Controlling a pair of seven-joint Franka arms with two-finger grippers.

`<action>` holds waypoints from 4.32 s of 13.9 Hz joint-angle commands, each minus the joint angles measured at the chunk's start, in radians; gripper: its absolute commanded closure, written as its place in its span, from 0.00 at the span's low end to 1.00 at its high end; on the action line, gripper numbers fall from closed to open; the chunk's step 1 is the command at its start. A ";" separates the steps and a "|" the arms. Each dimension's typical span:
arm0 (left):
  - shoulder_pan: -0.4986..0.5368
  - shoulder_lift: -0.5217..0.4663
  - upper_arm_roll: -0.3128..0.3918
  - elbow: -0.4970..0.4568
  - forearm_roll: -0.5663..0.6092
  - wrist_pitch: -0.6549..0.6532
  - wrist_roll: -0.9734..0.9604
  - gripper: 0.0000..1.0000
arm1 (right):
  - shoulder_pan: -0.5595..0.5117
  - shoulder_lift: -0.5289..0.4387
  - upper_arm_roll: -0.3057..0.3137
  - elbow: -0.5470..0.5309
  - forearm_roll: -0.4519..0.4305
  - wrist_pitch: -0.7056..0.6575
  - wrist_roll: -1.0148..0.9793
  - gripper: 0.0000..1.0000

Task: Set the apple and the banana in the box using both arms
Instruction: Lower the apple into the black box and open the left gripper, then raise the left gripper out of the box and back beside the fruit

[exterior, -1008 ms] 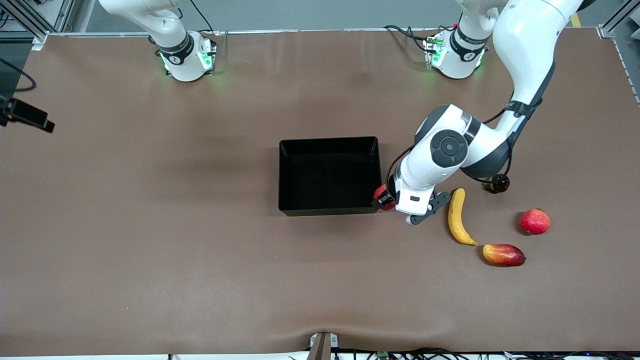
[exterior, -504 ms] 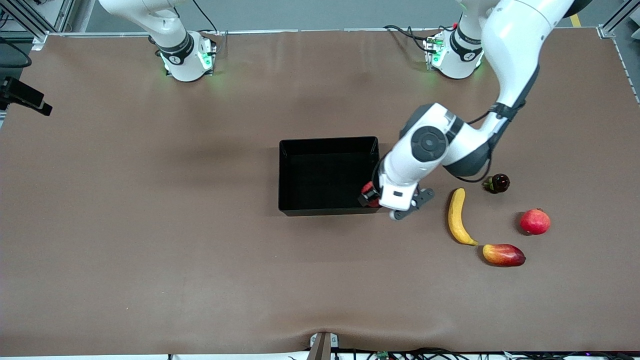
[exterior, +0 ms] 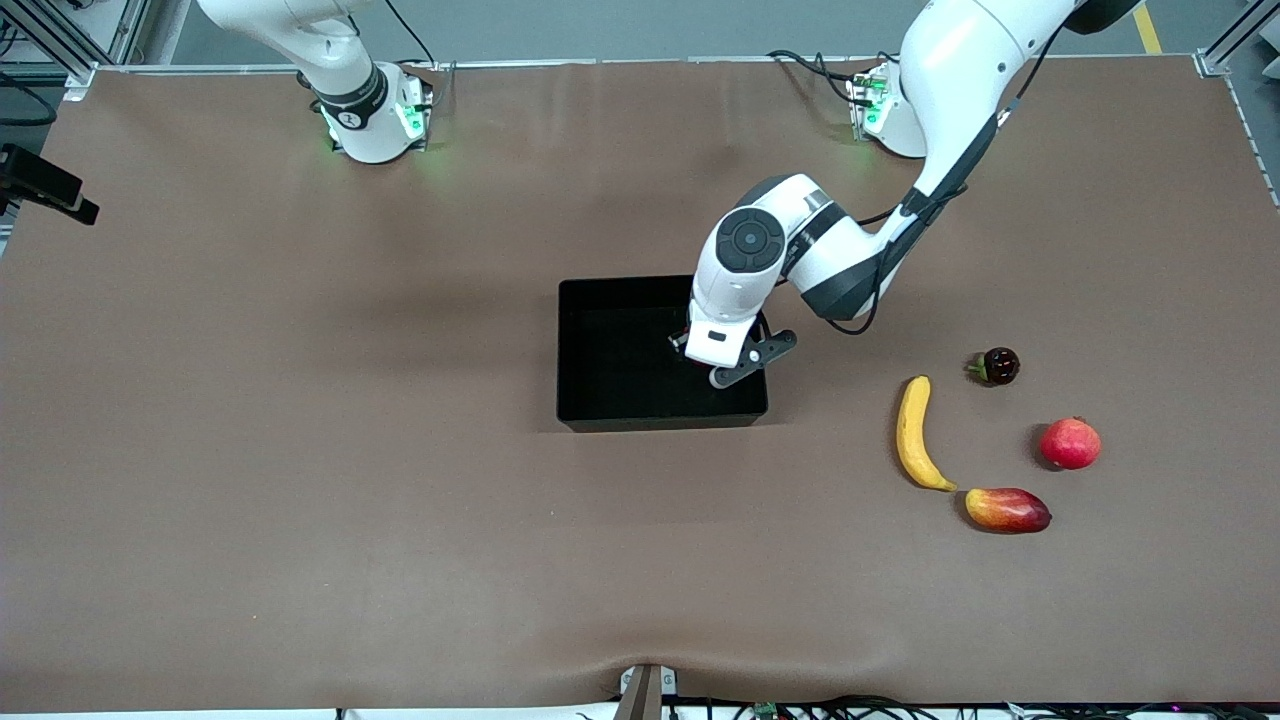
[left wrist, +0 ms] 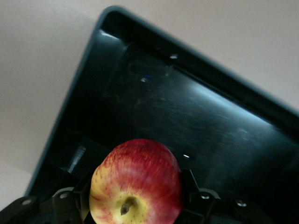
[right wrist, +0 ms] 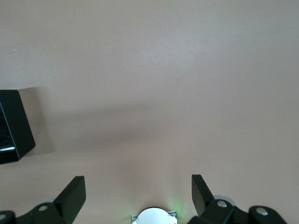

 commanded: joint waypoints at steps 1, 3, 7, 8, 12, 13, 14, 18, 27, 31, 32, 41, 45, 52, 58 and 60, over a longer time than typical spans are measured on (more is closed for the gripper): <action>-0.035 -0.005 0.002 -0.029 0.053 0.007 -0.099 1.00 | -0.014 0.013 0.004 0.028 0.004 -0.020 -0.016 0.00; -0.044 -0.002 0.002 -0.041 0.056 0.007 -0.102 1.00 | -0.016 0.013 0.004 0.027 0.006 -0.020 -0.016 0.00; -0.065 0.045 0.002 -0.057 0.062 0.009 -0.084 1.00 | -0.182 0.013 0.154 0.027 0.008 -0.021 -0.018 0.00; -0.065 0.050 0.002 -0.057 0.090 0.009 -0.083 1.00 | -0.226 0.013 0.197 0.025 0.008 -0.021 -0.018 0.00; -0.062 0.074 0.002 -0.054 0.101 0.013 -0.081 1.00 | -0.290 0.013 0.259 0.025 0.009 -0.021 -0.018 0.00; -0.065 0.083 0.002 -0.052 0.101 0.013 -0.081 1.00 | -0.289 0.015 0.259 0.025 0.009 -0.020 -0.018 0.00; -0.065 0.084 0.004 -0.054 0.101 0.013 -0.081 1.00 | -0.289 0.015 0.259 0.025 0.011 -0.020 -0.018 0.00; -0.056 0.093 0.005 -0.046 0.101 0.013 -0.079 0.75 | -0.284 0.015 0.257 0.024 0.011 -0.017 -0.021 0.00; -0.042 -0.025 0.001 0.243 0.076 -0.325 0.015 0.00 | -0.284 0.013 0.256 0.021 0.009 -0.018 -0.071 0.00; 0.016 -0.056 -0.006 0.374 0.039 -0.430 0.118 0.00 | -0.284 0.013 0.257 0.021 0.011 -0.017 -0.071 0.00; 0.033 -0.091 -0.004 0.374 0.039 -0.456 0.161 0.00 | -0.284 0.015 0.257 0.021 0.011 -0.017 -0.071 0.00; 0.327 -0.309 -0.003 0.374 -0.106 -0.574 0.661 0.00 | -0.287 0.015 0.257 0.016 0.011 -0.020 -0.073 0.00; 0.431 -0.377 -0.001 0.374 -0.110 -0.628 0.882 0.00 | -0.292 0.015 0.257 0.016 0.017 -0.020 -0.073 0.00; 0.467 -0.533 0.139 0.333 -0.226 -0.715 1.155 0.00 | -0.295 0.015 0.256 0.015 0.023 -0.021 -0.073 0.00; 0.210 -0.685 0.479 0.186 -0.277 -0.735 1.249 0.00 | -0.298 0.015 0.254 0.015 0.023 -0.024 -0.073 0.00; 0.169 -0.693 0.528 0.179 -0.275 -0.735 1.267 0.00 | -0.300 0.013 0.253 0.013 0.023 -0.027 -0.074 0.00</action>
